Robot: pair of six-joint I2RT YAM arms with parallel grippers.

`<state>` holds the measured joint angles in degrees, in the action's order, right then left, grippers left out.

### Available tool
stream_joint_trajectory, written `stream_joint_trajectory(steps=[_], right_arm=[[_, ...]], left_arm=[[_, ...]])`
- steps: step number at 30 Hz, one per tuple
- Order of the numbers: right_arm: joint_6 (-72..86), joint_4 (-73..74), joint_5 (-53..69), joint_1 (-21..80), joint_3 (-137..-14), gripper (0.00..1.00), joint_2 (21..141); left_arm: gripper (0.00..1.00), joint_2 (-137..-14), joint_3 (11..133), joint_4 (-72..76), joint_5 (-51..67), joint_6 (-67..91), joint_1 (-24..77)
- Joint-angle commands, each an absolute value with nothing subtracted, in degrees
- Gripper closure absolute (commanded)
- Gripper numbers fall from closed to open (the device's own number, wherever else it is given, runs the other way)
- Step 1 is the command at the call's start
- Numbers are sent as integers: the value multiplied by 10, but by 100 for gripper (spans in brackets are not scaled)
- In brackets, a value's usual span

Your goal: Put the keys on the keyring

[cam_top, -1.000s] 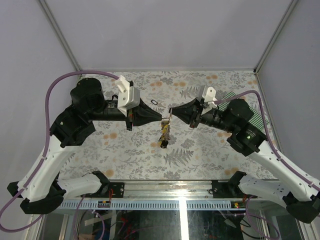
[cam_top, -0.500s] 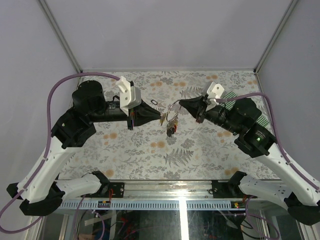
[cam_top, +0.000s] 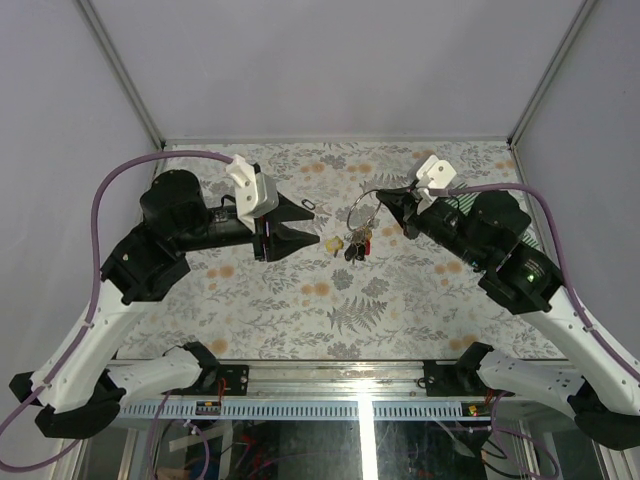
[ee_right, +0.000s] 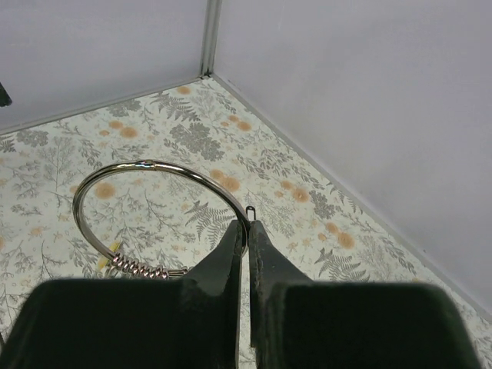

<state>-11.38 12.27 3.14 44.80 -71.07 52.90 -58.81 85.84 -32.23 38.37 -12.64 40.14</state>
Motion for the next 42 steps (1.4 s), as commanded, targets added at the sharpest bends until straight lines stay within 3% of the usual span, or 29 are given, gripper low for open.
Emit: stream_joint_trajectory(steps=[1, 8, 12, 22, 25, 33, 42], right_arm=[[-119, 124, -7, 445, -757, 100, 532], [-86, 149, -46, 445, -756, 100, 546], [-70, 151, -66, 445, -755, 100, 558], [-41, 132, -80, 445, -749, 100, 569], [-36, 128, -76, 445, -745, 100, 568], [-30, 120, -68, 445, -741, 100, 569], [-22, 111, -61, 445, -733, 100, 565]], left_arm=[[56, -569, 812, -230, 320, -70, 404], [44, -570, 735, -74, 270, 26, 403], [30, -589, 725, -25, 275, 59, 404], [28, -637, 719, 7, 256, 93, 420], [34, -650, 717, 6, 238, 91, 426], [64, -681, 726, 7, 246, 91, 431], [90, -689, 730, 4, 235, 102, 433]])
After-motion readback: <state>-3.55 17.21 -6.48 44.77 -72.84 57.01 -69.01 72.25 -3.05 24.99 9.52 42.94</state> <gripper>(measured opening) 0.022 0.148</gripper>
